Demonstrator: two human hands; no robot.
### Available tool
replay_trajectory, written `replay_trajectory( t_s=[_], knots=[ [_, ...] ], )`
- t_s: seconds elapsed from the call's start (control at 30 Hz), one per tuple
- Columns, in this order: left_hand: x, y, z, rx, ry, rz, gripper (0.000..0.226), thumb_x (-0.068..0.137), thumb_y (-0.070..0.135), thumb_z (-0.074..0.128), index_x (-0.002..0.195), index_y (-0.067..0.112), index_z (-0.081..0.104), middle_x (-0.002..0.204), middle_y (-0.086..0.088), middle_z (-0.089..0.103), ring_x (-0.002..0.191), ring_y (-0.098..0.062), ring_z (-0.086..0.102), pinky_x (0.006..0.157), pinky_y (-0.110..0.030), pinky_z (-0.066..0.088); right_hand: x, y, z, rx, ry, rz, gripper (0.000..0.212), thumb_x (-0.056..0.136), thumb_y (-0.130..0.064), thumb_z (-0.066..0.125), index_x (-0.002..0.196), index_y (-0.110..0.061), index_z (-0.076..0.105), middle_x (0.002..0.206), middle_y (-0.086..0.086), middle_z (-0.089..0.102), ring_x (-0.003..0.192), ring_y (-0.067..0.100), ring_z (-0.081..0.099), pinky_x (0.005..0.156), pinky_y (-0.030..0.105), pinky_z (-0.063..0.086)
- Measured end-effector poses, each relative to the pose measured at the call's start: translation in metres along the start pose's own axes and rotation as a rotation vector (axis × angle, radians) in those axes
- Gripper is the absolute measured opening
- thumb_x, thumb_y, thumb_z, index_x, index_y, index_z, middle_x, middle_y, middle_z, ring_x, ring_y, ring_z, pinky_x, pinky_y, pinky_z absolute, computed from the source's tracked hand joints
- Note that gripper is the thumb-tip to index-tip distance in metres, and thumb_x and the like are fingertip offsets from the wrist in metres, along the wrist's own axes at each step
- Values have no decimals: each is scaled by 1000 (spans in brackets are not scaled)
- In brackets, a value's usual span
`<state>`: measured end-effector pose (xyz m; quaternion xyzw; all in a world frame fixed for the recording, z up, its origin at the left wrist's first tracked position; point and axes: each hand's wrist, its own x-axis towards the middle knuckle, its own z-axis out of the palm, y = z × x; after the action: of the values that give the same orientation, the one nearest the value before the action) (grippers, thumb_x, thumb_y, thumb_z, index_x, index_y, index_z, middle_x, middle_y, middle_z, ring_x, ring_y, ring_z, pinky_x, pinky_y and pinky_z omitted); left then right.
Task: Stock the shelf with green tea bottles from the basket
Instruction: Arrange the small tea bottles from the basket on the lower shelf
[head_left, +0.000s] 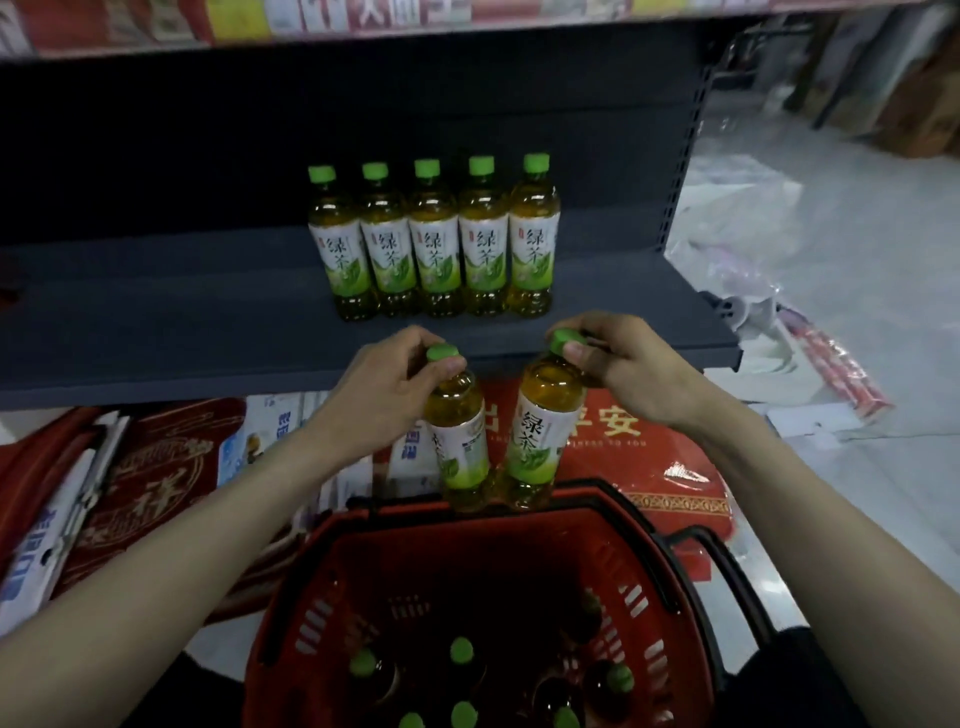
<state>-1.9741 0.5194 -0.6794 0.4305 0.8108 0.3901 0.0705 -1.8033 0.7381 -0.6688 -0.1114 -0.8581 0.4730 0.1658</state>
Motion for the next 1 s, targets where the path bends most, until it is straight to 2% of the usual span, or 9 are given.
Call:
replay_trajectory(
  t_s=[0.13, 0.23, 0.33, 0.4, 0.5, 0.63, 0.8, 0.93, 1.0],
  knots=[
    [33, 35, -2, 36, 54, 66, 32, 99, 53, 61, 113, 25, 66, 100, 10, 75, 92, -5, 71, 85, -41, 61, 16, -8, -30, 14, 89, -34, 16, 107, -7, 52, 117, -10, 65, 96, -2, 68, 88, 4, 66, 78, 22, 55],
    [57, 56, 2, 74, 113, 123, 23, 98, 50, 64, 104, 28, 65, 94, 11, 74, 85, -1, 71, 79, -34, 63, 31, -12, -48, -2, 150, -45, 17, 107, -7, 53, 120, -7, 64, 100, 2, 68, 96, 15, 66, 88, 36, 56],
    [79, 71, 9, 46, 150, 79, 26, 97, 50, 65, 96, 24, 69, 86, 3, 76, 77, -9, 74, 75, -37, 63, 46, -16, -66, -33, 175, -56, 16, 106, -6, 54, 117, -13, 63, 100, 3, 67, 99, 20, 65, 91, 41, 56],
    [93, 76, 13, 41, 187, 31, 36, 96, 53, 66, 94, 18, 72, 81, 1, 76, 73, -12, 73, 73, -37, 61, 55, -17, -78, -62, 179, -58, 17, 106, -7, 53, 115, -18, 63, 99, 2, 67, 98, 21, 66, 90, 40, 56],
    [110, 79, 21, 53, 239, -20, 51, 94, 62, 64, 90, 11, 73, 75, -3, 77, 67, -17, 74, 72, -44, 63, 69, -16, -92, -97, 174, -46, 18, 106, -7, 53, 114, -18, 63, 95, 0, 66, 92, 16, 65, 80, 31, 53],
    [124, 88, 26, 65, 211, -44, 54, 94, 62, 63, 85, 10, 73, 73, -5, 77, 64, -19, 75, 68, -47, 64, 82, -15, -103, -69, 192, -12, 18, 107, -6, 52, 116, -14, 64, 94, 3, 64, 87, 16, 62, 73, 23, 51],
    [140, 101, 20, 95, 254, -17, 52, 94, 61, 63, 82, 11, 73, 71, -5, 75, 60, -17, 73, 70, -45, 64, 91, -12, -114, -61, 208, -36, 19, 107, -7, 52, 116, -16, 67, 101, 11, 67, 92, 20, 63, 81, 32, 55],
    [152, 113, 14, 111, 315, -14, 59, 93, 62, 65, 77, 6, 73, 61, -9, 72, 59, -20, 73, 79, -42, 62, 94, -13, -121, -85, 229, -71, 22, 107, -7, 52, 120, -14, 68, 99, 5, 67, 93, 17, 64, 83, 30, 54],
    [155, 119, 13, 134, 332, 33, 58, 93, 61, 66, 73, 7, 71, 62, -8, 71, 63, -19, 72, 78, -42, 61, 97, -13, -122, -96, 254, -85, 22, 106, -8, 54, 121, -16, 68, 101, 3, 69, 97, 17, 65, 88, 34, 56]
  ],
)
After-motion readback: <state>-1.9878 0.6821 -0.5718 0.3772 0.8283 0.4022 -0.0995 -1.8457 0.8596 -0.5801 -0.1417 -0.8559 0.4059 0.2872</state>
